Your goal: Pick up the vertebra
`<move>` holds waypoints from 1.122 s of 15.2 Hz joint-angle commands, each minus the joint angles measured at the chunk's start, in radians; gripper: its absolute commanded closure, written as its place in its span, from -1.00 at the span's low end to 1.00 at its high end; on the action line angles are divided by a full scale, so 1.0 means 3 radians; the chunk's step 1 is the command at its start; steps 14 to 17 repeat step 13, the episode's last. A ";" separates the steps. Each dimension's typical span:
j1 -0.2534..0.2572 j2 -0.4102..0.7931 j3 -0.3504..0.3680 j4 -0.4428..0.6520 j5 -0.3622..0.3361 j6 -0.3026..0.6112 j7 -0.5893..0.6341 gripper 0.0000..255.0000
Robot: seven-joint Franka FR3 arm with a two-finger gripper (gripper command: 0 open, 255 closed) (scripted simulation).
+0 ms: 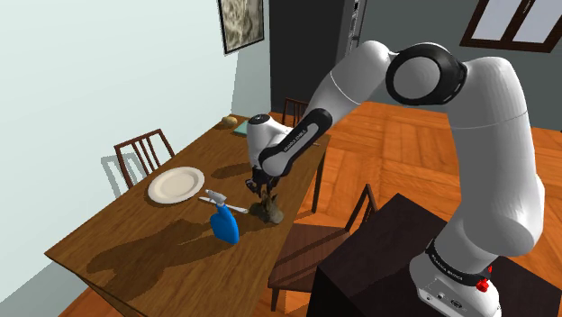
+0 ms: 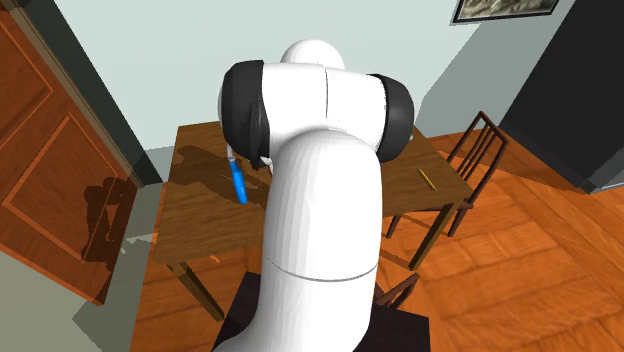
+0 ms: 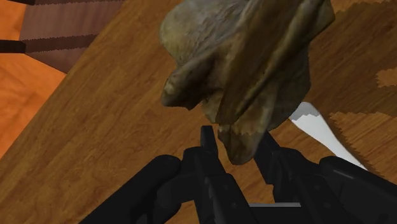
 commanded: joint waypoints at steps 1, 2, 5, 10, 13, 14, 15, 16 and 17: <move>-0.0015 -0.0074 0.0024 -0.0016 0.0027 -0.0056 -0.0017 1.00; -0.0024 -0.0109 0.0035 -0.0021 0.0041 -0.0086 -0.0027 1.00; -0.0048 -0.0213 0.0068 -0.0030 0.0084 -0.0178 -0.0057 1.00; -0.0084 -0.0377 0.0119 -0.0031 0.0157 -0.0336 -0.0110 1.00; -0.0092 -0.0414 0.0130 -0.0029 0.0175 -0.0374 -0.0122 1.00; -0.0092 -0.0414 0.0130 -0.0029 0.0175 -0.0374 -0.0122 1.00; -0.0092 -0.0414 0.0130 -0.0029 0.0175 -0.0374 -0.0122 1.00; -0.0092 -0.0414 0.0130 -0.0029 0.0175 -0.0374 -0.0122 1.00; -0.0092 -0.0414 0.0130 -0.0029 0.0175 -0.0374 -0.0122 1.00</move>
